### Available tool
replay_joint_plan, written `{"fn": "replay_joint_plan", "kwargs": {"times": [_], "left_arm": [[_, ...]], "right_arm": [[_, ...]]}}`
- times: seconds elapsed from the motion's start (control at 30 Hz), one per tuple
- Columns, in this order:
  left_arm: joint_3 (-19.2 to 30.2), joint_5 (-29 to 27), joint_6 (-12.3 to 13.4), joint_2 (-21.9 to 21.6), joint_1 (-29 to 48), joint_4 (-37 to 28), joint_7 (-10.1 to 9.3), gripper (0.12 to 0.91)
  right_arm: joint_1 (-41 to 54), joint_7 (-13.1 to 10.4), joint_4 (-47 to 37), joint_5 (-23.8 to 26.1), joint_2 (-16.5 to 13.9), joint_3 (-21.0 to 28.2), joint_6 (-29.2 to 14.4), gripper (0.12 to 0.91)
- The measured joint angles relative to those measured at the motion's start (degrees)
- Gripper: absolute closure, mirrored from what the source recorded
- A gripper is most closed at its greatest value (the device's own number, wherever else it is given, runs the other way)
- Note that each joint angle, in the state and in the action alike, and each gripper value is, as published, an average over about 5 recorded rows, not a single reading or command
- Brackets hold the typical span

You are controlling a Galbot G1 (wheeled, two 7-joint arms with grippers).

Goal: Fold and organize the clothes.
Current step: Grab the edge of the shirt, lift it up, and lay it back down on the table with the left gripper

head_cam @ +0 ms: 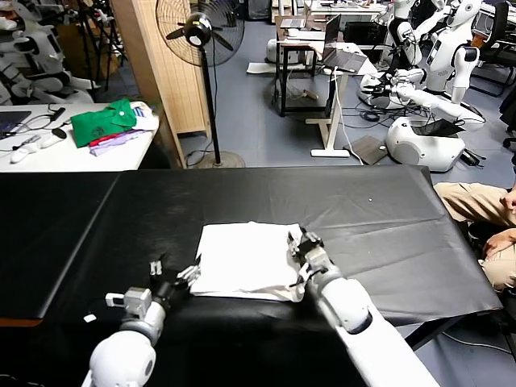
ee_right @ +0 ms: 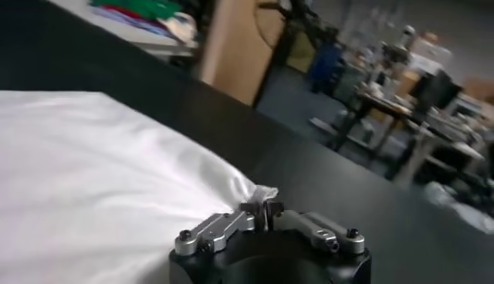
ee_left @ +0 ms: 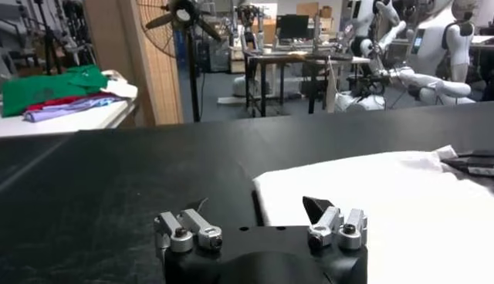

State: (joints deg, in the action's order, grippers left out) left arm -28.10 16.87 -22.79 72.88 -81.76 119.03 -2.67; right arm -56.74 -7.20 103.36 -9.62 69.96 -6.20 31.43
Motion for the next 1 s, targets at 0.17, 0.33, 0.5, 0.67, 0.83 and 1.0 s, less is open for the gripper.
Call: {"fn": "replay_joint_plan", "kwargs": {"times": [0.17,0.33,0.5,0.67,0.83,1.0], "left_arm": [[-0.5,6.9,0.1,-0.3,1.5,-0.6,1.37,0.232],[-1.1,16.0,-0.8,0.0,3.4,-3.4,2.29,0.232],[-1.1,24.3,-1.6,1.2,4.9,-6.3,0.47,0.232],[-1.3,30.7,-1.9,2.0,5.7,-8.5,-0.75,0.232],[-1.9,36.5,-1.9,2.5,6.5,-10.4,-1.69,0.232],[-2.5,40.9,-2.7,2.5,6.8,-11.4,-1.97,0.240]], "right_arm": [[-1.5,-1.5,5.1,-8.8,0.9,-2.8,2.3,0.265],[-4.8,-0.5,10.4,-13.5,-0.4,-6.1,1.9,0.228],[-9.3,0.3,15.7,-16.2,-2.6,-10.1,1.3,0.227],[-12.5,0.5,20.3,-17.9,-3.9,-13.7,1.3,0.227],[-14.1,0.6,23.5,-18.0,-4.1,-15.9,1.2,0.227],[-15.0,0.7,25.1,-17.9,-4.0,-16.6,1.1,0.227]]}}
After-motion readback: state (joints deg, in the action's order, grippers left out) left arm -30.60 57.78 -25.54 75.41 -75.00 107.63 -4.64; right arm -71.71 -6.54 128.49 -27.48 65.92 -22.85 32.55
